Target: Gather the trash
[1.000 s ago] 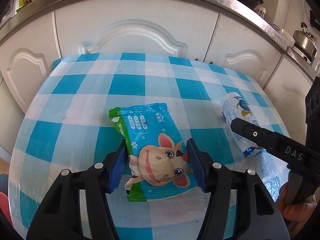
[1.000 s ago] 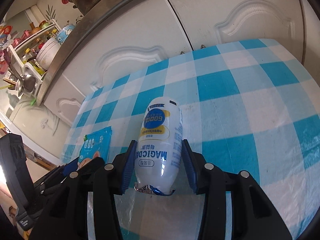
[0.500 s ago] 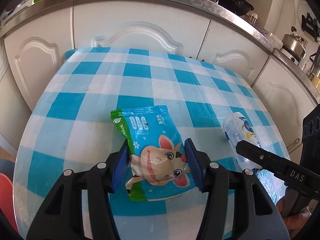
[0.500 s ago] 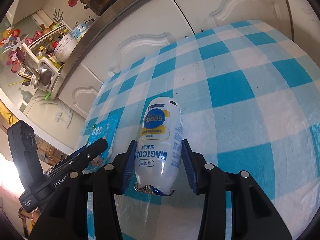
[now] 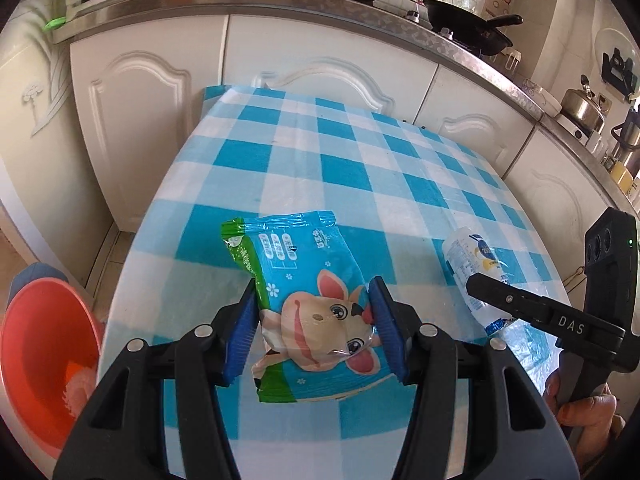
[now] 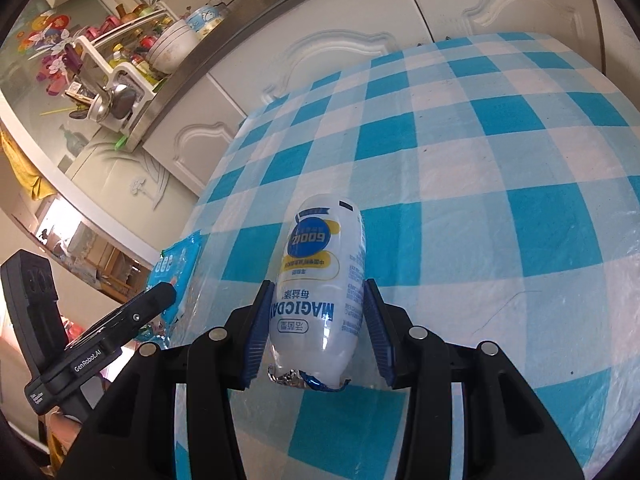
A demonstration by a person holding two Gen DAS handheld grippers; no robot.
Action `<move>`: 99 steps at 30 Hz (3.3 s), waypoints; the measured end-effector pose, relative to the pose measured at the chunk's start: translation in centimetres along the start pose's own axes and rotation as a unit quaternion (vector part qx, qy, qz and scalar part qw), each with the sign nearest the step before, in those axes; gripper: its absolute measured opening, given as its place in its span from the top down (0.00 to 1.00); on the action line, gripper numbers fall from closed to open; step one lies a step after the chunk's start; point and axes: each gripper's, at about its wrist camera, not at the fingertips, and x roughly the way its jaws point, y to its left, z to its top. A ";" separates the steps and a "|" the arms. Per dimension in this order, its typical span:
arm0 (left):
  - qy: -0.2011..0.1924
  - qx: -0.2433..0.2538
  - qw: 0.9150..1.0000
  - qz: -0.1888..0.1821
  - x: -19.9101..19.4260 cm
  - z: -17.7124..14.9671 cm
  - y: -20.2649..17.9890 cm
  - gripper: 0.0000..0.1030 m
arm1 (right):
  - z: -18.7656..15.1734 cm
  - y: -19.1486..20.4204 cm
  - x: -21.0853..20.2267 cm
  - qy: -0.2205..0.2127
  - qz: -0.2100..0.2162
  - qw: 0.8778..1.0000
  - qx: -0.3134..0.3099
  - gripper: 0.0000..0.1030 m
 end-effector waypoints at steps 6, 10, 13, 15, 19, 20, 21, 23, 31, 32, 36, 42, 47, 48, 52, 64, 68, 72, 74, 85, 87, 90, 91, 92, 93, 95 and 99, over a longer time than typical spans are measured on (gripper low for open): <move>-0.007 -0.034 0.999 0.012 -3.3 -2.4 4.1 0.46 | -1.5 3.6 0.9 0.023 0.020 0.999 -0.027 0.56; -0.009 -0.064 0.997 0.031 -5.2 -4.0 7.6 0.46 | -2.5 6.6 2.0 0.044 0.034 0.997 -0.054 0.55; -0.013 -0.092 0.995 0.047 -6.6 -5.2 10.5 0.46 | -3.2 9.1 3.0 0.062 0.047 0.994 -0.076 0.55; -0.015 -0.109 0.992 0.061 -7.4 -5.9 12.4 0.46 | -3.8 10.9 3.7 0.074 0.056 0.991 -0.094 0.55; -0.023 -0.147 0.984 0.095 -8.9 -7.3 16.8 0.46 | -4.5 14.7 5.2 0.097 0.073 0.984 -0.130 0.55; -0.025 -0.155 0.982 0.102 -9.2 -7.6 17.8 0.46 | -4.7 15.6 5.6 0.102 0.077 0.982 -0.138 0.55; -0.027 -0.165 0.980 0.111 -9.5 -8.0 18.8 0.46 | -4.9 16.6 6.0 0.109 0.082 0.980 -0.148 0.55; -0.030 -0.185 0.974 0.128 -10.1 -8.6 21.0 0.46 | -5.2 18.6 6.9 0.120 0.089 0.975 -0.167 0.55; -0.038 -0.243 0.955 0.163 -10.7 -10.0 26.9 0.46 | -6.7 25.7 10.7 0.161 0.115 0.951 -0.239 0.55; -0.038 -0.247 0.954 0.164 -10.6 -10.1 27.3 0.46 | -6.8 26.4 11.2 0.166 0.117 0.948 -0.245 0.55; -0.036 -0.257 0.952 0.165 -10.2 -10.3 28.3 0.46 | -7.1 28.6 13.2 0.180 0.121 0.940 -0.264 0.55; -0.024 -0.259 0.952 0.160 -8.9 -10.4 28.6 0.46 | -7.4 30.7 16.4 0.203 0.118 0.932 -0.276 0.55; -0.012 -0.256 0.953 0.160 -7.5 -10.2 28.7 0.46 | -7.6 31.8 18.4 0.213 0.113 0.930 -0.278 0.55; -0.010 -0.256 0.953 0.160 -7.2 -10.2 28.7 0.46 | -7.6 32.0 18.6 0.214 0.114 0.930 -0.278 0.55; -0.004 -0.254 0.953 0.162 -6.5 -9.9 28.8 0.46 | -7.7 32.7 19.6 0.221 0.112 0.927 -0.281 0.55; -0.002 -0.258 0.947 0.190 -6.2 -9.9 28.9 0.19 | -5.9 30.4 17.7 0.173 0.129 0.953 -0.213 0.23; -0.010 -0.259 0.944 0.205 -6.9 -9.6 28.8 0.13 | -5.0 29.0 16.5 0.154 0.129 0.960 -0.194 0.14; -0.003 -0.254 0.943 0.216 -7.3 -9.1 28.5 0.08 | -4.1 27.3 15.0 0.134 0.126 0.968 -0.169 0.13; -0.002 -0.249 0.943 0.220 -7.4 -8.9 28.2 0.08 | -3.6 26.3 14.4 0.122 0.125 0.972 -0.159 0.13; -0.028 -0.217 0.952 0.213 -9.2 -7.9 24.9 0.07 | -2.5 20.1 8.6 0.018 0.061 0.988 -0.142 0.12; -0.035 -0.205 0.955 0.212 -9.5 -7.5 23.9 0.07 | -2.5 19.3 7.8 0.003 0.053 0.988 -0.143 0.12; -0.040 -0.186 0.958 0.214 -9.8 -6.8 22.4 0.07 | -2.7 18.1 6.6 -0.016 0.041 0.989 -0.143 0.12; -0.043 -0.181 0.959 0.213 -9.9 -6.6 21.8 0.07 | -2.7 17.6 6.2 -0.022 0.038 0.989 -0.144 0.12; -0.046 -0.175 0.961 0.211 -10.0 -6.4 21.2 0.07 | -2.7 17.3 5.9 -0.026 0.034 0.988 -0.146 0.12; -0.048 -0.169 0.962 0.211 -10.1 -6.1 20.5 0.06 | -2.7 17.0 5.6 -0.031 0.030 0.988 -0.147 0.12; -0.049 -0.157 0.964 0.210 -10.2 -5.6 19.3 0.06 | -2.8 16.3 4.9 -0.038 0.023 0.989 -0.143 0.12; -0.055 -0.127 0.967 0.212 -10.4 -4.7 16.4 0.05 | -2.8 14.7 3.4 -0.052 0.022 0.991 -0.125 0.12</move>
